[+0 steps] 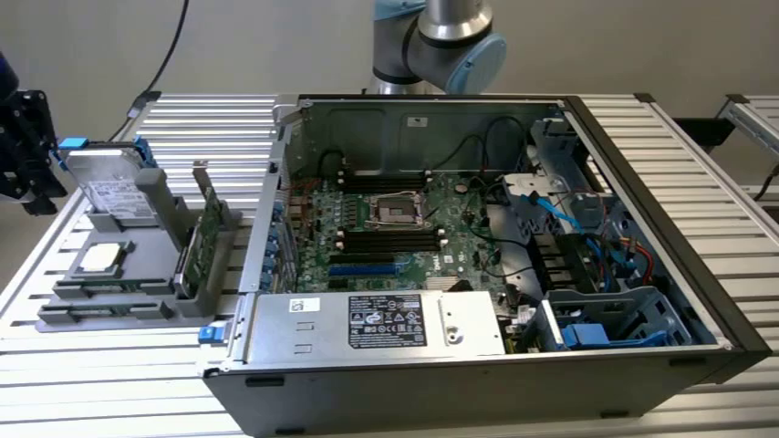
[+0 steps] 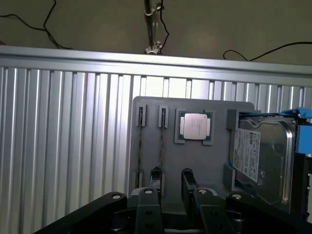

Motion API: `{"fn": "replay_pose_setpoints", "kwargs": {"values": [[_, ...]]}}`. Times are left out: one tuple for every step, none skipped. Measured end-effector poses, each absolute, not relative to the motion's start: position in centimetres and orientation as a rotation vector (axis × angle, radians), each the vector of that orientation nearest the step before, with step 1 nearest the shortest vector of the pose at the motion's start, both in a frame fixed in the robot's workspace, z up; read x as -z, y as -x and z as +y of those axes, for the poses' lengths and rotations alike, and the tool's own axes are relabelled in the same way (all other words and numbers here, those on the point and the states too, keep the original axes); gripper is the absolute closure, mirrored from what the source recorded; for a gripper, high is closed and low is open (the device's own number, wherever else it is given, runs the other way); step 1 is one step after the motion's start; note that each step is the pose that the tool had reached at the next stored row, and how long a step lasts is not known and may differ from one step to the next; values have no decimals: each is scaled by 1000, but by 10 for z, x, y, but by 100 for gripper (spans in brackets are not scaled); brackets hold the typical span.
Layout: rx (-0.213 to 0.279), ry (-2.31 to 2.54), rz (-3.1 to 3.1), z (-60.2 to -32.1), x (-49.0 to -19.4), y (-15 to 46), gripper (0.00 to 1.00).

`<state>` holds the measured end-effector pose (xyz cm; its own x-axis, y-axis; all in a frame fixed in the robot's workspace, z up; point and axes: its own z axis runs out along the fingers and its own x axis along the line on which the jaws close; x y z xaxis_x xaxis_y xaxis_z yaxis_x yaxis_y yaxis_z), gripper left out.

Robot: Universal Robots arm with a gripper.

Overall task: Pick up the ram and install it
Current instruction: 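Pick up the ram and move it above insertion slot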

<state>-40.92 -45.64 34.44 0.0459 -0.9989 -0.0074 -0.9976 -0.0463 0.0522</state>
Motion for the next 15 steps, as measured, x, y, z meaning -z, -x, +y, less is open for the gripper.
{"fn": "replay_pose_setpoints", "kwargs": {"values": [[64,-2248,-2147,-457,-343,409,69],[64,-2248,-2146,-457,-341,409,69],[65,-2248,-2146,-458,-339,409,69],[64,-2248,-2146,-458,-337,409,69],[64,-2248,-2147,-459,-335,409,69],[64,-2248,-2147,-459,-334,409,69],[64,-2248,-2146,-460,-332,409,69],[64,-2248,-2146,-461,-330,409,69],[64,-2248,-2146,-463,-328,408,69],[65,-2248,-2146,-464,-326,408,69],[64,-2248,-2146,-466,-325,407,69],[65,-2248,-2146,-467,-323,407,69],[65,-2248,-2147,-469,-321,406,69],[65,-2248,-2147,-472,-319,405,69],[65,-2248,-2147,-474,-317,404,69]]}}
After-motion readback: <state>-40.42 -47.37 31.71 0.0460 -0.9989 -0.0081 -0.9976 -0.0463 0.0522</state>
